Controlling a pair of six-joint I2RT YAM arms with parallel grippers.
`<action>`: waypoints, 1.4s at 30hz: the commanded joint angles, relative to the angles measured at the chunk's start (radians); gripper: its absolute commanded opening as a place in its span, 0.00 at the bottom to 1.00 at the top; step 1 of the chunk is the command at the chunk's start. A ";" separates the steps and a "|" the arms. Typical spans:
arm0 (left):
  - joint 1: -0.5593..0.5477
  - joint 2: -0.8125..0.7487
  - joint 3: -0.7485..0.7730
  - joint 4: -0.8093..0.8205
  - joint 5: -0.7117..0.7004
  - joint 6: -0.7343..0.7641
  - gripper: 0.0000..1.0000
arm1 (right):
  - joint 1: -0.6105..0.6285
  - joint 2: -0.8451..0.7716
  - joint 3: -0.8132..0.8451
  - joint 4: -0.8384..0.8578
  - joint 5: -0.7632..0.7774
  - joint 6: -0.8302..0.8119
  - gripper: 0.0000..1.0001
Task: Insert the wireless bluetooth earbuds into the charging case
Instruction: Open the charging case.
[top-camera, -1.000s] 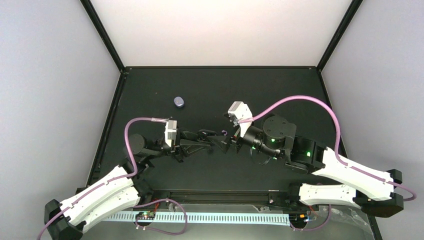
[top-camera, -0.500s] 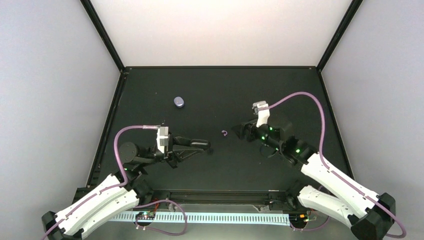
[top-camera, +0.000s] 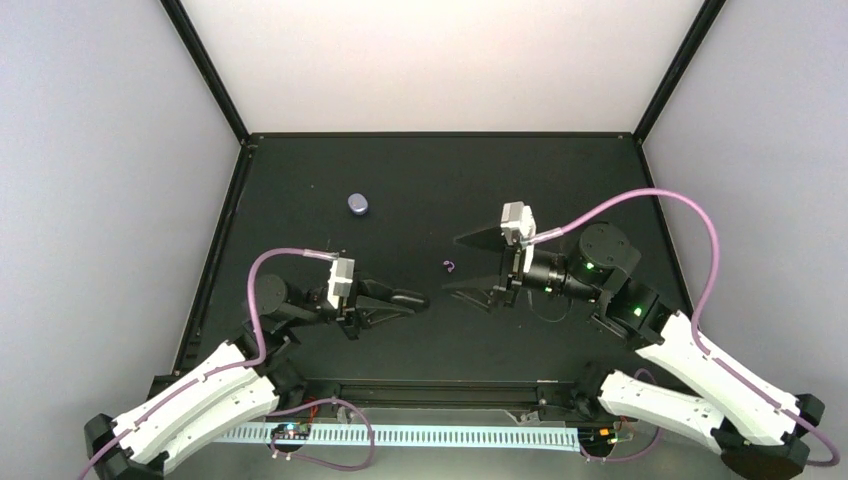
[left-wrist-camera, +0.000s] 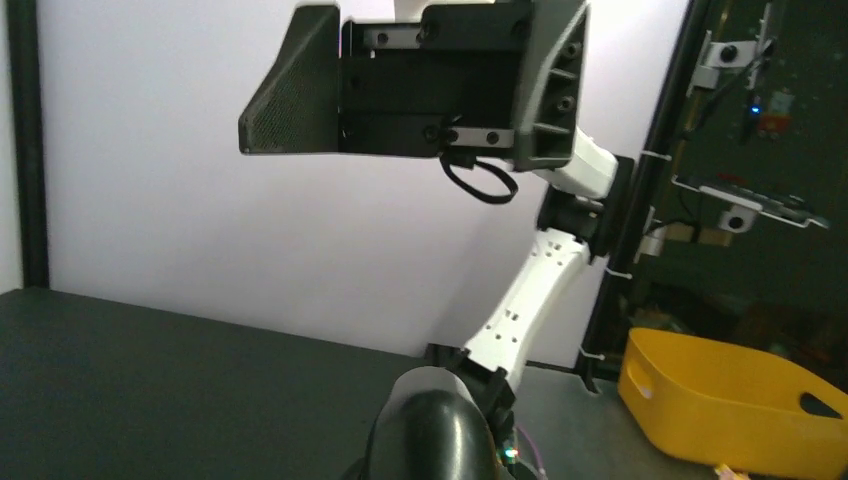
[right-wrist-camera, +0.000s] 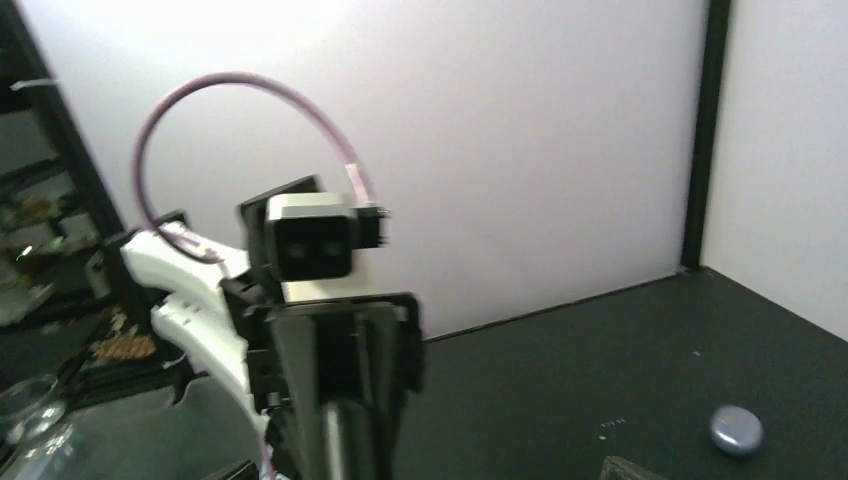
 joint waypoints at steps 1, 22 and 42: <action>-0.006 0.068 0.087 0.044 0.125 0.012 0.02 | 0.089 0.063 0.066 -0.144 -0.033 -0.141 0.89; -0.026 0.096 0.109 0.039 0.134 0.021 0.02 | 0.178 0.122 0.111 -0.191 0.318 -0.162 0.91; -0.040 0.086 0.087 0.036 0.103 0.036 0.02 | 0.178 0.098 0.084 -0.126 0.343 -0.099 0.91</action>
